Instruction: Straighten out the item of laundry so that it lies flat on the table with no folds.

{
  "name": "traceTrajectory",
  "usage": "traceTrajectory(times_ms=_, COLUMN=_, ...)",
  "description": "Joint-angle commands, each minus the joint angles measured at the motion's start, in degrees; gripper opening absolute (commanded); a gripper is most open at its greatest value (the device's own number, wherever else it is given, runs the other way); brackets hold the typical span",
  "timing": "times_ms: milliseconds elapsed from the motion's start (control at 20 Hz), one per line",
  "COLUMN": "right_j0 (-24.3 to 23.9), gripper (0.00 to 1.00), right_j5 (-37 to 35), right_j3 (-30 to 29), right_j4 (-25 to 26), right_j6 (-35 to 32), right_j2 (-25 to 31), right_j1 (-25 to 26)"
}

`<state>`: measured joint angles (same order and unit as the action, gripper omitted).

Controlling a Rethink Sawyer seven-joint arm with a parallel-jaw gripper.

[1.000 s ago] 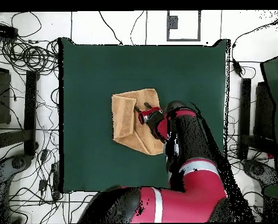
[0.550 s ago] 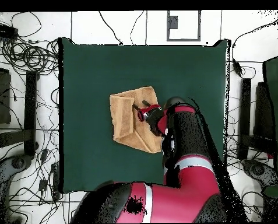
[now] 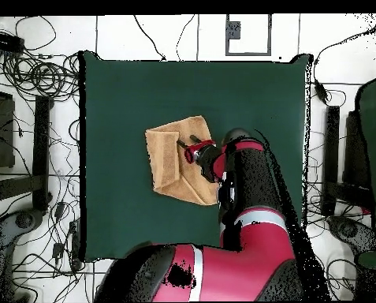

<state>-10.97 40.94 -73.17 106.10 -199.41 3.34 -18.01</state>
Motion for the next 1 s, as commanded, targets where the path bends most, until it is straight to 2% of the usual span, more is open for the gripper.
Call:
traceTrajectory(times_ms=50, right_j0=4.23, gripper=1.0, right_j5=7.66, right_j3=-4.39, right_j4=-3.53, right_j6=-26.1, right_j2=8.45, right_j1=5.58)
traceTrajectory(times_ms=150, right_j0=4.23, gripper=1.0, right_j5=8.36, right_j3=-4.84, right_j4=-3.95, right_j6=-27.55, right_j2=8.67, right_j1=5.24)
traceTrajectory(times_ms=500, right_j0=5.03, gripper=1.0, right_j5=5.97, right_j3=-7.7, right_j4=-9.18, right_j6=-23.26, right_j2=7.71, right_j1=3.82)
traceTrajectory(times_ms=700, right_j0=5.99, gripper=1.0, right_j5=5.62, right_j3=-9.27, right_j4=-10.69, right_j6=-23.69, right_j2=6.69, right_j1=3.17)
traceTrajectory(times_ms=1000, right_j0=6.55, gripper=1.0, right_j5=7.55, right_j3=-7.62, right_j4=-8.94, right_j6=-25.59, right_j2=6.19, right_j1=4.49)
